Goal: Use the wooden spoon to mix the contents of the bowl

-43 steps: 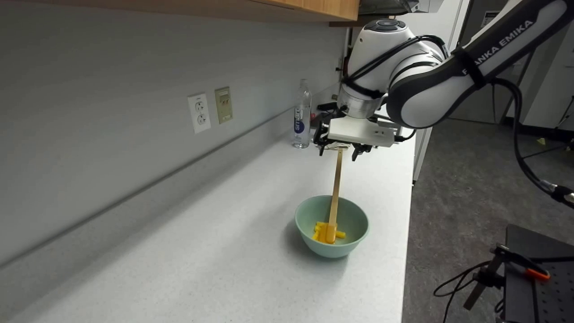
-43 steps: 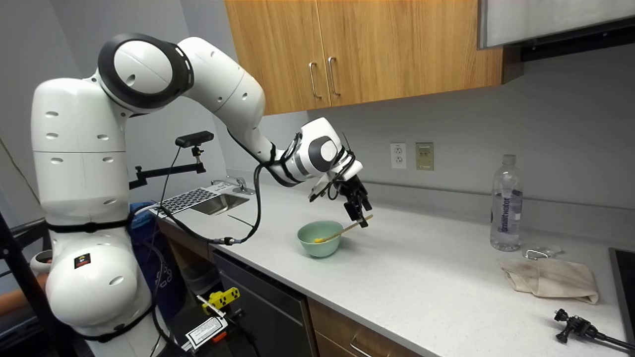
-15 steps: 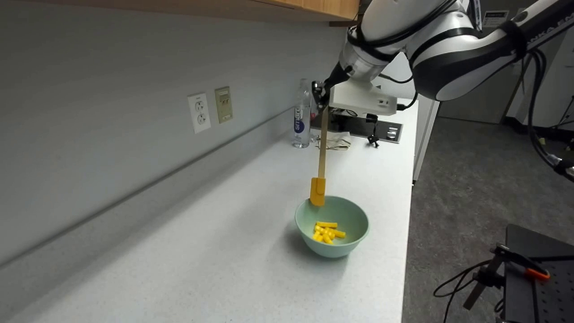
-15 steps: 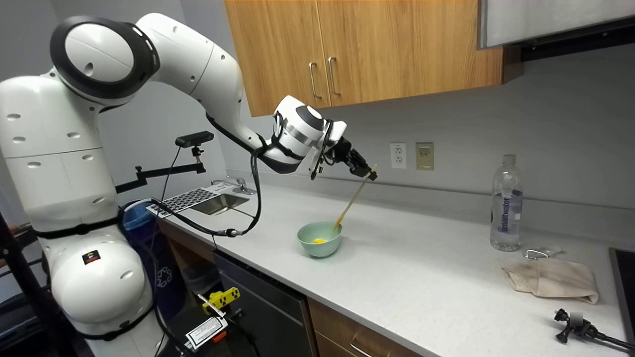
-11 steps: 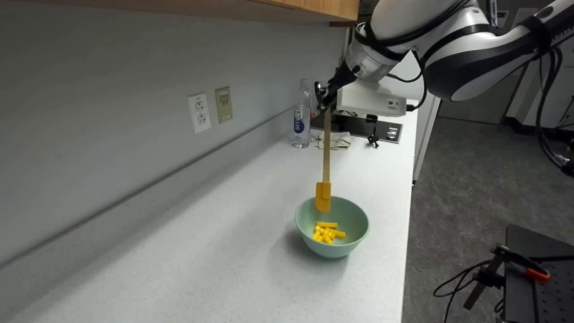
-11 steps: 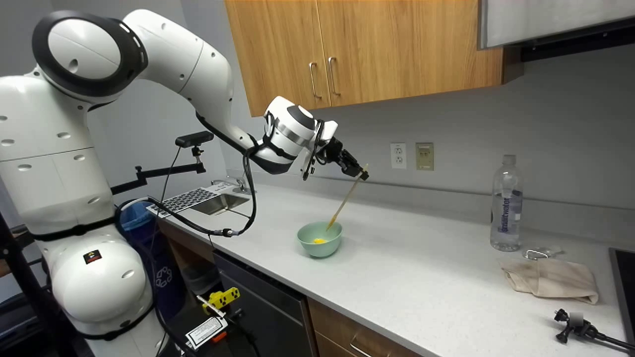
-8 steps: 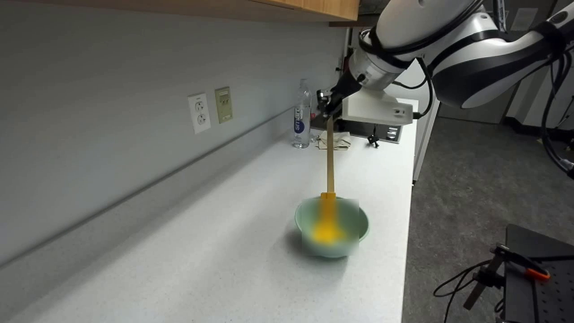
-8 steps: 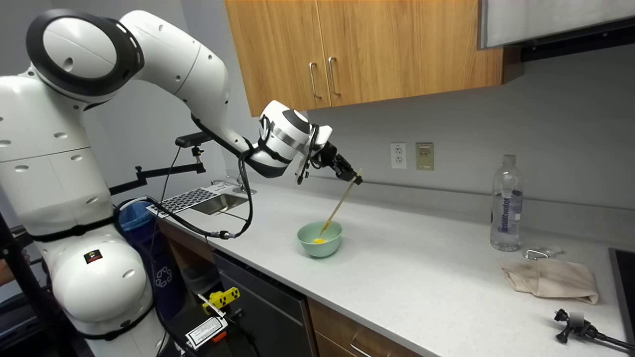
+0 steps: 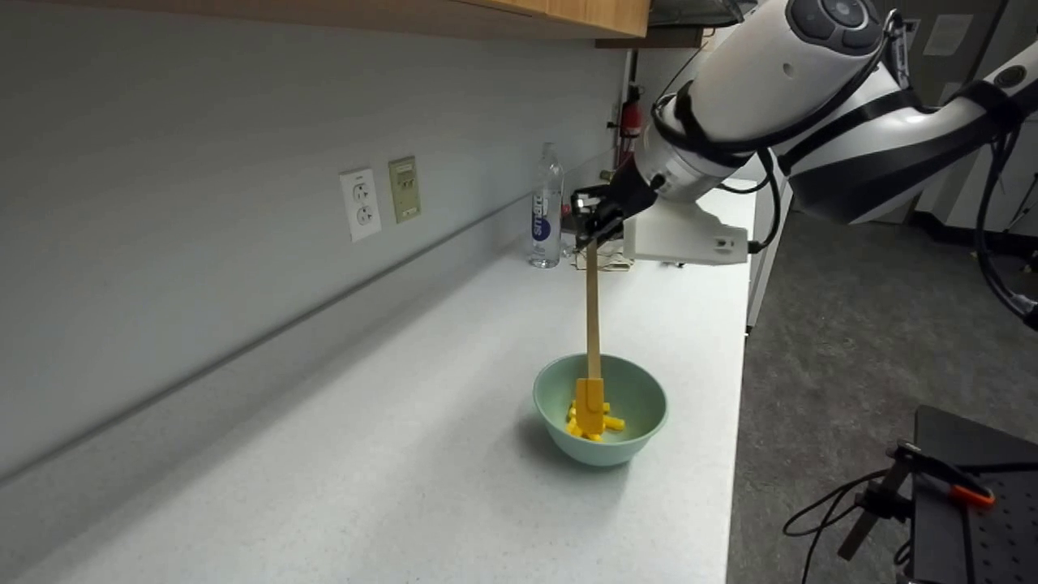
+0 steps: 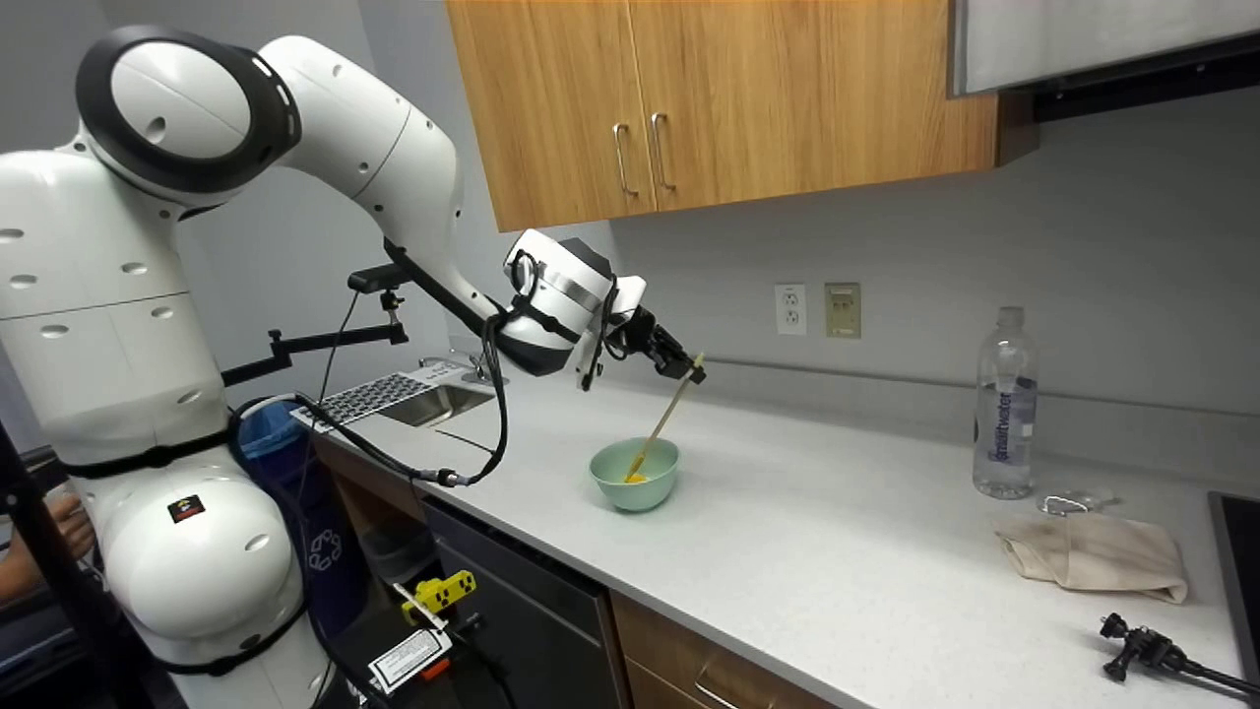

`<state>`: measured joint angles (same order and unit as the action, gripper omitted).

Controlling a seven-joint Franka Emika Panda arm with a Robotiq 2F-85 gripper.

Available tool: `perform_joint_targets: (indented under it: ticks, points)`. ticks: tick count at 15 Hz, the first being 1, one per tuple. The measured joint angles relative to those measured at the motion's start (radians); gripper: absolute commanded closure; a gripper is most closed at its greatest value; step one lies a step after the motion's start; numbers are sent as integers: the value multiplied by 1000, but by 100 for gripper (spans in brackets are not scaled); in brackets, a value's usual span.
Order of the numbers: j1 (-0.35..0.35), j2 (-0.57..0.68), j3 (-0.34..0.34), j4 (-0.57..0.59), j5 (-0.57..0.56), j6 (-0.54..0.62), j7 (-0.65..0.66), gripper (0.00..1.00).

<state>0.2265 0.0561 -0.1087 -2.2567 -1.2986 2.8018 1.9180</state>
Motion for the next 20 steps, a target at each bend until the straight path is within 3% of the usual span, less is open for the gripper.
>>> perform_joint_targets:
  ticks: [6, 15, 20]
  points:
    - [7, 57, 3, 4, -172, 29, 147, 96]
    - [7, 65, 3, 72, -633, 23, 439, 96]
    - [6, 65, 6, 86, -670, 29, 473, 96]
